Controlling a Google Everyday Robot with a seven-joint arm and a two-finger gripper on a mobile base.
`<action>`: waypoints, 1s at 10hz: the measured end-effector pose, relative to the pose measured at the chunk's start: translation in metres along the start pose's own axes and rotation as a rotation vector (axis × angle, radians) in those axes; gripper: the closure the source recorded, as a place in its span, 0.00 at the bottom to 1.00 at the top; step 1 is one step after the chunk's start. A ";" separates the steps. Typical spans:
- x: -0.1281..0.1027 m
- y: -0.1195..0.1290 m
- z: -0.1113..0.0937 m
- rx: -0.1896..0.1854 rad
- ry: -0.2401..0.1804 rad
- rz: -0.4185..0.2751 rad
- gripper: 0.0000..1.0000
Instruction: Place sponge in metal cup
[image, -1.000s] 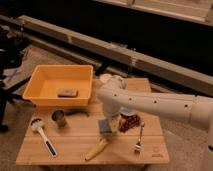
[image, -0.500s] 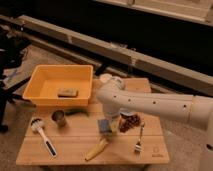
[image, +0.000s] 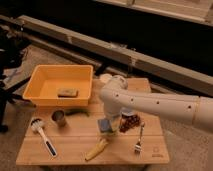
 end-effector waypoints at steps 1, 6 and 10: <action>-0.001 0.000 -0.005 0.009 -0.007 -0.003 1.00; -0.031 0.020 -0.035 0.034 -0.041 -0.104 1.00; -0.067 0.042 -0.047 0.044 -0.065 -0.215 1.00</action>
